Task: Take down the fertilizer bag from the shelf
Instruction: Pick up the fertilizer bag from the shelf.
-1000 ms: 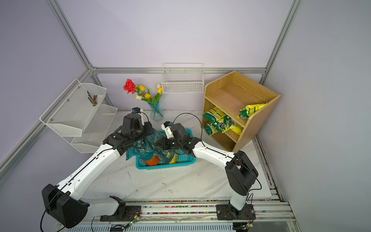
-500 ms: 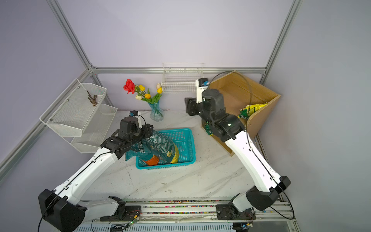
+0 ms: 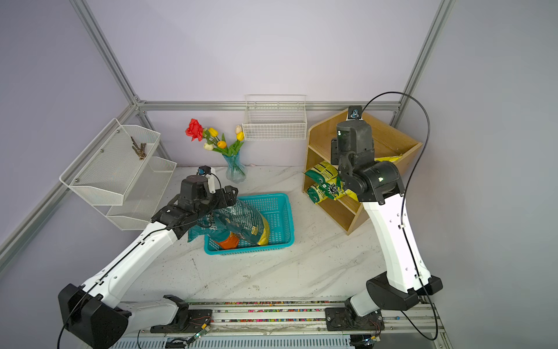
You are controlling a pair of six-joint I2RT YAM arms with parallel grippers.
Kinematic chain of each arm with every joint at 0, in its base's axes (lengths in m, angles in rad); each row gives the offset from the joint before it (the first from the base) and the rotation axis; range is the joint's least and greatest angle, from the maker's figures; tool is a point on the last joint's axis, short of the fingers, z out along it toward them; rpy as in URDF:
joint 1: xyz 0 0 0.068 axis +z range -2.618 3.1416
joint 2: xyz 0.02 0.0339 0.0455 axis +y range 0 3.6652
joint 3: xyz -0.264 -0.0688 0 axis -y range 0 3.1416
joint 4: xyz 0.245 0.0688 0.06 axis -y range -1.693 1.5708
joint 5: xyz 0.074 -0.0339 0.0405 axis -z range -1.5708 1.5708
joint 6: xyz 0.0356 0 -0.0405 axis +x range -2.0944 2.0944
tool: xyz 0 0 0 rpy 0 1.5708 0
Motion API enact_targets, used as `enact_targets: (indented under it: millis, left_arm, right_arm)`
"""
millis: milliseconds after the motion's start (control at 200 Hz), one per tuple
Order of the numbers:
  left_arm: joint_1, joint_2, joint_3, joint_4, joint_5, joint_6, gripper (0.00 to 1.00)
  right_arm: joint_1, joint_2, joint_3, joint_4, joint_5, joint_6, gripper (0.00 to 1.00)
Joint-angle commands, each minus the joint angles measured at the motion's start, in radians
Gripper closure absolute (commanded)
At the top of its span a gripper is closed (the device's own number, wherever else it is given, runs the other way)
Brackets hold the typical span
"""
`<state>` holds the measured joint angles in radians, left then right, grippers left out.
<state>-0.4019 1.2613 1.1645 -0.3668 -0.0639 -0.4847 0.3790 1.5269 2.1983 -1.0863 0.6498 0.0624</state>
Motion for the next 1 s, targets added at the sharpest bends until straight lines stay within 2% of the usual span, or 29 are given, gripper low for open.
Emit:
enact_targets:
  millis: [0,45,65,130,290,575,750,880,890,995]
  left_arm:
    - [0.019,0.008,-0.029,-0.086,-0.033,0.012,0.11]
    - [0.017,0.005,-0.032,-0.087,-0.032,0.012,0.11]
    - [0.018,0.003,-0.032,-0.088,-0.033,0.012,0.11]
    - [0.020,0.000,-0.032,-0.090,-0.034,0.012,0.10]
    - [0.020,-0.005,-0.032,-0.088,-0.041,0.014,0.09]
    - [0.020,-0.002,-0.023,-0.087,-0.036,0.010,0.08]
    - [0.019,-0.004,-0.024,-0.088,-0.039,0.007,0.08]
    - [0.020,-0.006,-0.021,-0.087,-0.036,0.006,0.08]
    - [0.020,-0.006,-0.020,-0.087,-0.036,0.006,0.08]
    - [0.020,-0.014,-0.024,-0.092,-0.043,0.008,0.07]
  right_arm:
    - [-0.043,0.038,-0.028,-0.108,-0.002,0.033,0.36]
    - [-0.056,0.050,-0.038,-0.120,-0.007,0.040,0.36]
    - [-0.065,0.056,-0.040,-0.126,-0.010,0.043,0.30]
    - [-0.079,0.071,-0.051,-0.141,-0.014,0.051,0.29]
    - [-0.105,0.075,-0.091,-0.140,0.075,0.075,0.30]
    - [-0.137,0.072,-0.106,-0.138,0.119,0.073,0.32]
    - [-0.143,0.035,-0.179,-0.103,0.165,0.058,0.32]
    - [-0.170,0.041,-0.198,-0.084,0.153,0.068,0.33]
    - [-0.173,0.040,-0.201,-0.079,0.152,0.068,0.37]
    - [-0.192,0.026,-0.238,-0.014,0.119,0.062,0.53]
